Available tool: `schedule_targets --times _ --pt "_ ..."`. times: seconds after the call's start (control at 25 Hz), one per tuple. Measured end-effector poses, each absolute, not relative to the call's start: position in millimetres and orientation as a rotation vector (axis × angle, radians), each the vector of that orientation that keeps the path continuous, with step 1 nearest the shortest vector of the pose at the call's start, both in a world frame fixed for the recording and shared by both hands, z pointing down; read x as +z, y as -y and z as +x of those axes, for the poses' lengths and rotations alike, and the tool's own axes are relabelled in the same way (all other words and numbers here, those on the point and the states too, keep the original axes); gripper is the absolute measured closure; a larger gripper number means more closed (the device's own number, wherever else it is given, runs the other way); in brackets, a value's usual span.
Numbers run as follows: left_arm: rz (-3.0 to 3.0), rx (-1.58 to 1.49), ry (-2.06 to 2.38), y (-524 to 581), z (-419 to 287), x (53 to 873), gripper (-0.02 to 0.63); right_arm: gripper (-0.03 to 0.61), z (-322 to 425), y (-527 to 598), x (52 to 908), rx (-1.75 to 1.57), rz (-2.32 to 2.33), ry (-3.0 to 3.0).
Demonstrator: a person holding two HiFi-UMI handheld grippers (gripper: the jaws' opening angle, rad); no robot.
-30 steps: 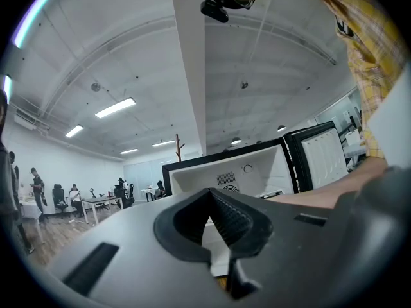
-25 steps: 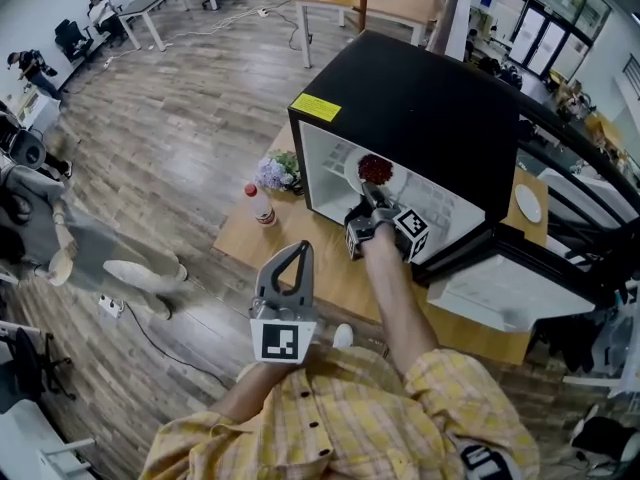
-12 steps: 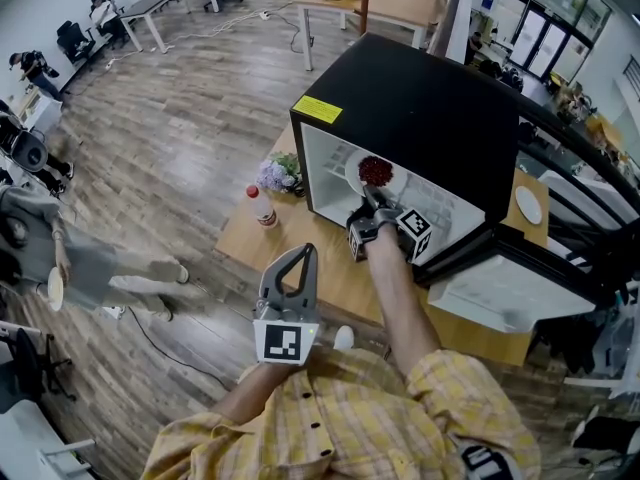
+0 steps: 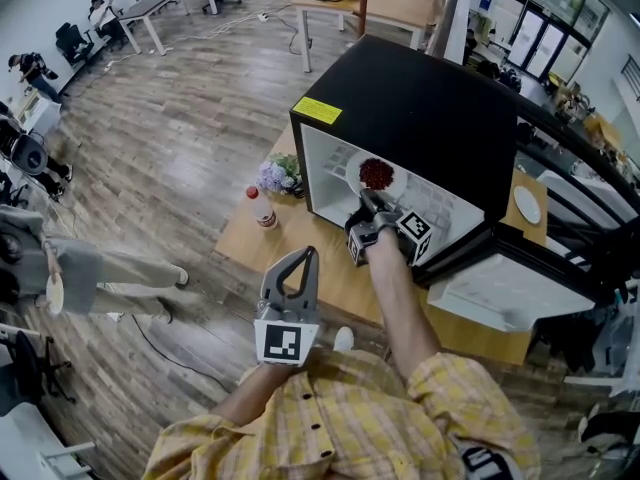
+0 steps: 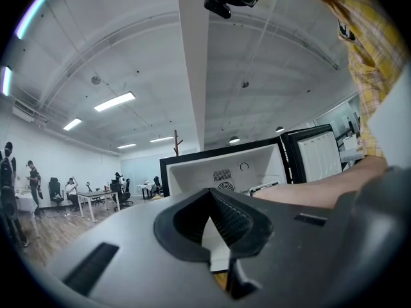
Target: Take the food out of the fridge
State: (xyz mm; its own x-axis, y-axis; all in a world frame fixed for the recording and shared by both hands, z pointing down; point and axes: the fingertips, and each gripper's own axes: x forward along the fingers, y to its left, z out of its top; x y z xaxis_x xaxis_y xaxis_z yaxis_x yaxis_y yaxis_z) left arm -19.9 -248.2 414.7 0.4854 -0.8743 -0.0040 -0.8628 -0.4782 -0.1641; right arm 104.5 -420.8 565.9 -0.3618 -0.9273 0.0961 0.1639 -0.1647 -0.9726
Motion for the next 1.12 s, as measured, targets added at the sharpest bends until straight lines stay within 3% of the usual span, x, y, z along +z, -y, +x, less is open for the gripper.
schedule_targets --times 1.12 --pt "-2.624 -0.043 -1.461 240 -12 409 0.606 0.560 89 340 504 -1.591 -0.899 -1.382"
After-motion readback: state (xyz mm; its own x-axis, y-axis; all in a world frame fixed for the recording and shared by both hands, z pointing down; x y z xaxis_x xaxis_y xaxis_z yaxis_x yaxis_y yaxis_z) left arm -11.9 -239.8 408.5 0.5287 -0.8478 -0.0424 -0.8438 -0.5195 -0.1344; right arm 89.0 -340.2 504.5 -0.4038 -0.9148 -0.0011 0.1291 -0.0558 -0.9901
